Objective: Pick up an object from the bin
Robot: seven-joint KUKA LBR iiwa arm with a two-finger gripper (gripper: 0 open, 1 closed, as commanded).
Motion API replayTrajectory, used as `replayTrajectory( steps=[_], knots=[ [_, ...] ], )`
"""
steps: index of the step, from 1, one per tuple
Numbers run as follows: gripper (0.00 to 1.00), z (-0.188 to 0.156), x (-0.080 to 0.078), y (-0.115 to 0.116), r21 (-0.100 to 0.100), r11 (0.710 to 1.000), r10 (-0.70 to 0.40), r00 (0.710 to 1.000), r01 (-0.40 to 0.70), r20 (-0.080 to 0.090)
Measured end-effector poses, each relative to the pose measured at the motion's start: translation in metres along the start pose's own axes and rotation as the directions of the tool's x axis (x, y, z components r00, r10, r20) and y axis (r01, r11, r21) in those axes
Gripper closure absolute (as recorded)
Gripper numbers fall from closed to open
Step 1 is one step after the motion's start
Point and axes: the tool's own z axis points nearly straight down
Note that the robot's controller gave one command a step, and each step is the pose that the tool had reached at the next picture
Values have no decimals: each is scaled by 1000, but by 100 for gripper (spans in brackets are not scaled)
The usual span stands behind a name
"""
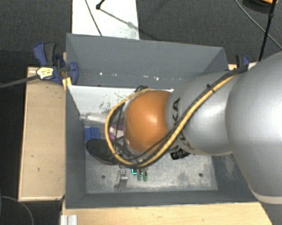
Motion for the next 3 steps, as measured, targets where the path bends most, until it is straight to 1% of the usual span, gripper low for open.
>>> replayTrajectory(
  steps=[1, 2, 3],
  knots=[
    [0, 57, -58, 10, -10, 998, 62, 998, -62, 25],
    [0, 27, -44, 5, 0, 971, -239, 971, 239, 14],
    [0, 55, -105, 19, -2, 990, -138, 990, 138, -14]
  ],
)
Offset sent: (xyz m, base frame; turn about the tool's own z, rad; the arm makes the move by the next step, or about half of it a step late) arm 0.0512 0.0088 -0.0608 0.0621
